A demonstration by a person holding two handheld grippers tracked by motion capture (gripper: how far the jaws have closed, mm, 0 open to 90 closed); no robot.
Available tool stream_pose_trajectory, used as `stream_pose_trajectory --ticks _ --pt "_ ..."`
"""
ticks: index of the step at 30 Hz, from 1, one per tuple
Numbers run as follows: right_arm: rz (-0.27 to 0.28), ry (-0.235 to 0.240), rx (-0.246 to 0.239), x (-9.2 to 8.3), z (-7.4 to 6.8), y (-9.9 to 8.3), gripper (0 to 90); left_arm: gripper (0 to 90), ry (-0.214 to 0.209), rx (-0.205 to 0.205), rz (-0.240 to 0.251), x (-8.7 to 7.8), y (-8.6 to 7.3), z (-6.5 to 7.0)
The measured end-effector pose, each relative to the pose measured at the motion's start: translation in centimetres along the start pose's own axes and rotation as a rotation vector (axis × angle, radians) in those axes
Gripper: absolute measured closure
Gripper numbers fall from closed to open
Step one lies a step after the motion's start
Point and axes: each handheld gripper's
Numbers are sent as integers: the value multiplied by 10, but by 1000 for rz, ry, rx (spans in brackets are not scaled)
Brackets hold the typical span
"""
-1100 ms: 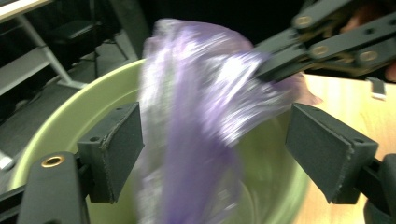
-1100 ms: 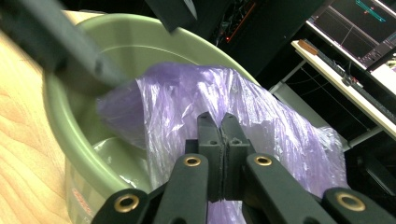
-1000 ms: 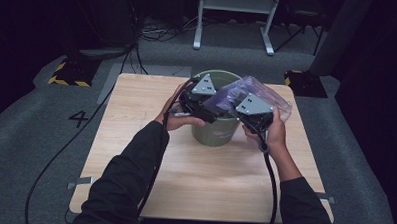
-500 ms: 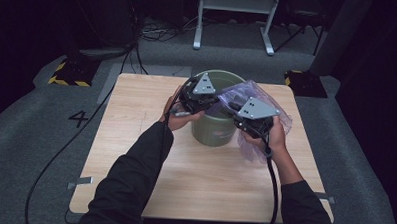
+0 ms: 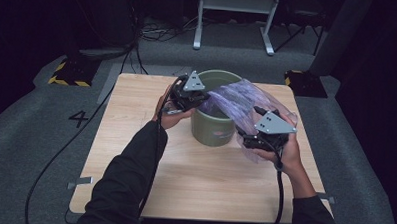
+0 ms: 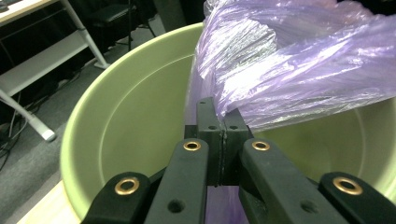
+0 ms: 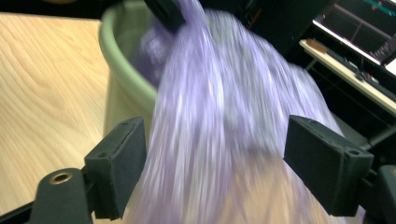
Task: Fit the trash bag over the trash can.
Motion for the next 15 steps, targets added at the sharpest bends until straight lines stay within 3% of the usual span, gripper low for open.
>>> stream_pose_trajectory --ticks 4,8,11,12,15 --pt "-32 -17 36 -6 5 -19 211 896 7 -5 -2 0 -2 -3" --pt "-77 -35 105 -1 11 -37 287 896 7 -7 -3 1 -4 -5" --pt "-66 -10 133 2 14 -44 521 896 9 -7 -5 2 -4 -5" --pt "-69 -5 126 3 15 -45 621 896 5 -7 -4 2 -4 -4" --pt "-48 -10 99 1 14 -43 798 882 0 -9 -3 2 -4 -4"
Point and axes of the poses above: each handheld gripper's, and its own axes: x roughly forward along the jaws, y roughly out of its top, z roughly to its right, and after that the axes turned 1 degree about -x, right-handed
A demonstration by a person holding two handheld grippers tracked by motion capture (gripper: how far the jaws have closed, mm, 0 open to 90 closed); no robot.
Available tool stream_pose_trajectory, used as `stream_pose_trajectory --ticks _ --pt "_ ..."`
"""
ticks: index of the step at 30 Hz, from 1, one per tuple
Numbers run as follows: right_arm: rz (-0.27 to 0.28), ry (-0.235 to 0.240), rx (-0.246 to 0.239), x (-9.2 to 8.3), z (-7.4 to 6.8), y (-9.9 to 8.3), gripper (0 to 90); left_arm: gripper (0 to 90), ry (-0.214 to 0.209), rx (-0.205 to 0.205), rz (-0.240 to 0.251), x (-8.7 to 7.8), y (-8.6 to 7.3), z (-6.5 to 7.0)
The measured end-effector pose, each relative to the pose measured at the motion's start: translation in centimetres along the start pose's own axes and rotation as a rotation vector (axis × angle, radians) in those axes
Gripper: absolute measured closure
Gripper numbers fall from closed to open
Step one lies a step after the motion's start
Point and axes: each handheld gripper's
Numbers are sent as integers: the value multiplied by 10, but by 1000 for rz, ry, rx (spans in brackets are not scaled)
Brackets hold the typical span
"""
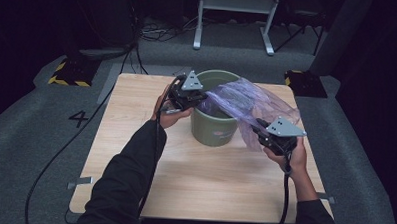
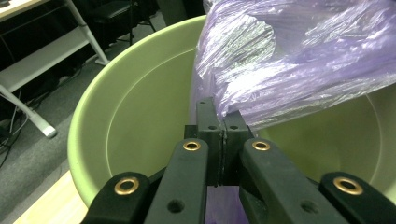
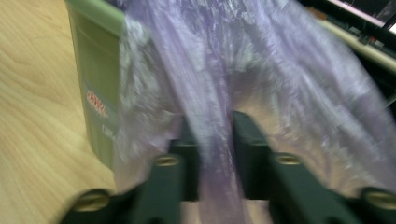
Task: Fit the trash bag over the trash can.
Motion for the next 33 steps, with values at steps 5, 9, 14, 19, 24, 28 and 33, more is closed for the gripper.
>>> stream_pose_trajectory --ticks 5,9,14,19,24,28,33 --pt "46 -38 -8 -7 3 12 885 617 -29 -30 37 -6 2 1" --pt "47 -66 -38 -11 8 24 885 344 -40 -26 72 -14 9 6" --pt "39 -76 -70 -10 10 38 884 243 -69 23 97 -18 20 18" --pt "44 -53 -104 -7 2 54 878 240 -134 93 95 -13 31 39" --pt "34 -22 -159 -1 -11 71 847 304 -109 139 62 -6 36 51" --pt "30 -8 -182 1 -19 76 793 512 -84 161 15 0 36 52" --pt "33 32 -195 -2 -24 77 693 768 -114 168 26 -1 32 46"
Point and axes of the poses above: each handheld gripper's, and its own axes: x roughly forward along the jaws, y roughly out of its top, z roughly to its right, and after that the axes turned 1 degree about -x, right-handed
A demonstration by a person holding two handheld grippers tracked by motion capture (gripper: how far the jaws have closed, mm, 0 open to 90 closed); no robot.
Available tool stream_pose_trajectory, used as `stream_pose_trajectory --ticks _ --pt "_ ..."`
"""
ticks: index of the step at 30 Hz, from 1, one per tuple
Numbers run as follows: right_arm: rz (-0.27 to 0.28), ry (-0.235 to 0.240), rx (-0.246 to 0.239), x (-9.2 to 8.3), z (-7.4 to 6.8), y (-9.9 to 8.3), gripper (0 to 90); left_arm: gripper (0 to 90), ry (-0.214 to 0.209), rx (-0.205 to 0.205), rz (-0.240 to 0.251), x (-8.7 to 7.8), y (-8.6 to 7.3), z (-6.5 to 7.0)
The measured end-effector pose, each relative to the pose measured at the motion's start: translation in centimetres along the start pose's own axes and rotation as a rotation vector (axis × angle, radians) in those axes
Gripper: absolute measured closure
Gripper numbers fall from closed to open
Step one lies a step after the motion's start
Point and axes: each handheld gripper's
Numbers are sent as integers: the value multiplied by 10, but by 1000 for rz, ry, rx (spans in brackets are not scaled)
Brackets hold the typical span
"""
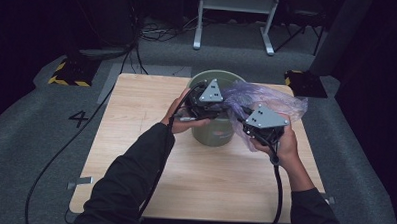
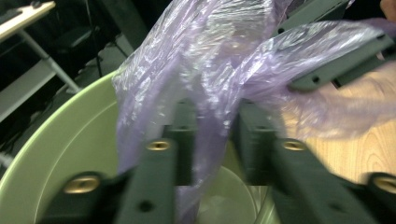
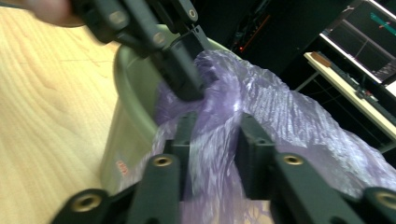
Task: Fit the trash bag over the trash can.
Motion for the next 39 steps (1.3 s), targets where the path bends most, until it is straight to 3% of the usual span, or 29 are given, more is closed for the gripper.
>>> stream_pose_trajectory --ticks 3,6,8,11,16,19,20,22,25,27,30,32,36,39 --pt "3 44 19 -3 -1 -1 509 868 18 -11 -6 -1 -4 -5" --pt "19 67 49 -9 0 -6 397 892 42 -23 -17 -3 -9 -10" --pt "19 80 58 -13 1 -11 381 892 59 -33 -22 -6 -13 -14" --pt "27 62 78 -23 4 -21 362 891 59 -57 -17 -11 -19 -20" --pt "56 58 147 -36 6 -41 333 882 79 -83 -11 -20 -28 -27" --pt "32 55 165 -36 2 -51 332 873 92 -85 -15 -25 -31 -29" --pt "21 57 161 -35 0 -53 351 872 93 -94 -12 -25 -32 -30" --pt "16 51 147 -33 -5 -57 515 870 90 -99 -14 -26 -34 -31" --pt "18 83 132 -28 -9 -58 711 767 103 -116 -12 -27 -35 -32" --pt "27 91 125 -26 -12 -57 792 586 96 -142 1 -29 -34 -32" --pt "39 109 121 -24 -15 -54 850 328 45 -175 32 -34 -33 -28" --pt "38 107 118 -24 -17 -53 874 249 16 -138 80 -40 -30 -16" --pt "41 104 108 -24 -20 -49 900 185 -60 -102 110 -46 -22 5" --pt "42 112 101 -23 -22 -47 900 172 -67 -54 122 -45 -13 20"
Point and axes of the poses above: each handheld gripper's, and its own axes: x roughly forward along the jaws, y roughly out of its top, z roughly to its right, and after that the axes turned 1 degree about -x, right-handed
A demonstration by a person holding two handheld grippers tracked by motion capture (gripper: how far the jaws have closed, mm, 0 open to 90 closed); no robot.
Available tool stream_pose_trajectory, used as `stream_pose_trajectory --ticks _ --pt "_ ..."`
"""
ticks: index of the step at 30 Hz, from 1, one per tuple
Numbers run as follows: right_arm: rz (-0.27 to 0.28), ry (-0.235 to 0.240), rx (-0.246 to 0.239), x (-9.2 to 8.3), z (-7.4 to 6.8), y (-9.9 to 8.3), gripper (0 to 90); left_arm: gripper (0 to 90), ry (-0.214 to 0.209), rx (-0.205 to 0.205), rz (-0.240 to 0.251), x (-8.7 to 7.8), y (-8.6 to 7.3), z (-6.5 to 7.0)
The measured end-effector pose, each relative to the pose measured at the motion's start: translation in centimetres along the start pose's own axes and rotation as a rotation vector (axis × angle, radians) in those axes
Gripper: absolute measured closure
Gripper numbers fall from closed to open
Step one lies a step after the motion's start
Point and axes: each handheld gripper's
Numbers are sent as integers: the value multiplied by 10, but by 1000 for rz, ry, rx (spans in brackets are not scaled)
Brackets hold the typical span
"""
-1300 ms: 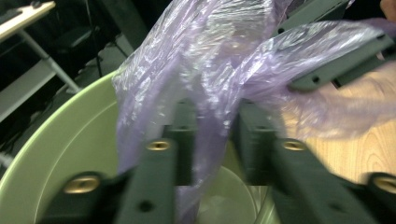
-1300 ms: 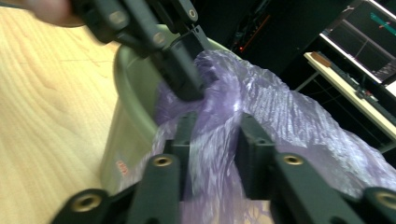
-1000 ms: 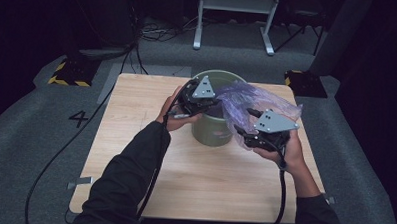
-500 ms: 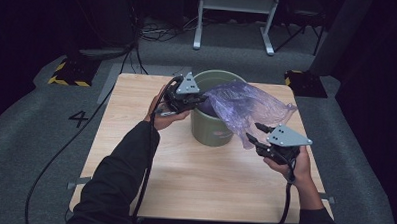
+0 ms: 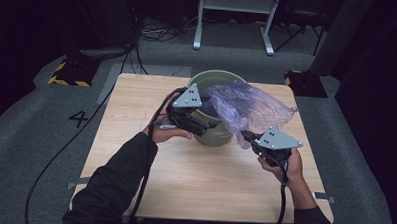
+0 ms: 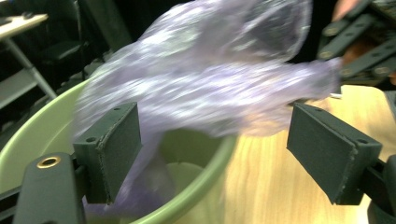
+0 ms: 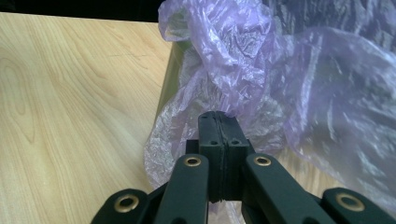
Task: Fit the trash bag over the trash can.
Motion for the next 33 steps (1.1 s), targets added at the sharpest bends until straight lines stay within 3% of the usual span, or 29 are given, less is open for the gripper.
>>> stream_pose_trajectory --ticks 3,5,8,10,11,13,15,16,18,21,27,29,32,33 --pt "2 8 -2 2 -2 2 900 173 -33 8 19 5 7 11" --pt "7 18 -4 2 -4 2 900 174 -46 31 4 13 9 19" --pt "7 29 -11 3 -6 3 900 194 -26 65 -23 24 11 29" --pt "9 35 -12 2 -7 3 900 287 12 66 -51 30 11 31" --pt "10 31 -16 1 -7 3 900 347 10 74 -61 32 11 31" --pt "21 36 -9 -3 -7 2 895 497 45 90 -94 37 10 31" --pt "29 38 -5 -6 -7 1 879 605 40 92 -105 39 8 29" --pt "39 44 -6 -8 -7 0 842 682 62 99 -105 39 7 28" --pt "52 47 -2 -12 -8 -1 792 785 59 97 -99 37 5 26" --pt "90 65 -13 -20 -10 -3 656 880 64 88 -91 33 3 21" --pt "121 33 -2 -38 -9 -1 454 899 84 78 -82 25 0 14" --pt "124 -4 -5 -44 -8 -2 414 899 78 69 -80 23 -2 12" --pt "126 -34 35 -50 0 -7 374 896 54 51 -64 21 -4 11" --pt "117 -51 48 -49 2 -8 354 858 63 47 -63 21 -5 12"
Point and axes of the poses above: each handheld gripper's, and its own axes: x roughly forward along the jaws, y roughly out of its top, z roughly to its right, and after that the axes turned 1 degree about -x, right-handed
